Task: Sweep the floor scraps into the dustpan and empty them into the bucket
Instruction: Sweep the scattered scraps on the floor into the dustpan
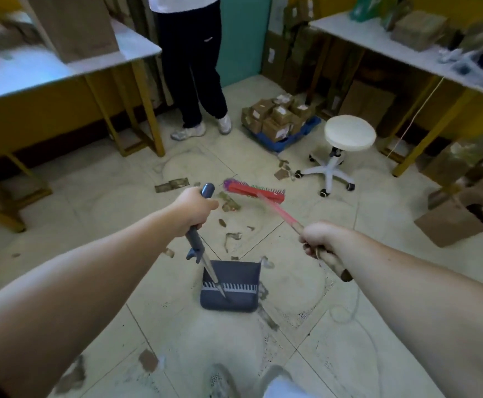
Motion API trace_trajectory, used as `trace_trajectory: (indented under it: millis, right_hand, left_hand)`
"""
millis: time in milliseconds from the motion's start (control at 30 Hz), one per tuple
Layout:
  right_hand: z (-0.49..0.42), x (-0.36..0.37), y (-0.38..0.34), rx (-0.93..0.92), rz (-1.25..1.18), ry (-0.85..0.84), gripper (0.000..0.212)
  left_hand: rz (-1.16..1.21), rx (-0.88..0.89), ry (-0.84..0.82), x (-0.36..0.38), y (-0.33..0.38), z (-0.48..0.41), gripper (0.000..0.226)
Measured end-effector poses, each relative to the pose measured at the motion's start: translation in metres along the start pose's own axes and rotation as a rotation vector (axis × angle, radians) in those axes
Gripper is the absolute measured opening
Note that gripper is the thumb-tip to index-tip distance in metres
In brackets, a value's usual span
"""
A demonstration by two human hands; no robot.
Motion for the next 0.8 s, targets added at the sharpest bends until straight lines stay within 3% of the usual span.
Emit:
trace_trajectory:
  millis: [233,333,533,700,800]
  right_hand:
    - [-0.064,-0.009,-0.074,-0.057,0.179,-0.078,0.028]
    - [-0.101,-0.015,-0.098,-0.088,0.183,-0.078,0.011]
    - [-0.16,-0.016,-0.13,-0.079,0.235,-0.196,0.039]
    - [-0.158,0.003,-0.122,0.043,0.339,-0.302,0.041]
    - [-0.133,0.013,-0.125,0.023,0.389,-0.329,0.041]
  left_hand:
    - [0.038,-0.039,0.054,-0.034,-0.003,-0.036,0.009]
    - [0.032,-0.079,0.101,-0.045,-0.004,-0.055,0.011]
    - [-0.013,-0.209,0.163,-0.06,-0.01,-0.088,0.011]
    - [-0.039,-0.258,0.179,-0.069,-0.026,-0.086,0.011]
    - [-0.031,-0.251,0.183,-0.075,-0.039,-0.076,0.01]
Point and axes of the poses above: each hand's wrist, its own z-axis away from the middle knuckle, its own x-axis out of the palm, y = z × x, the point moved 1 cm from there along -z, towards the middle knuckle, and after that the axes turned 12 degrees about -y, right-handed, at the moved point
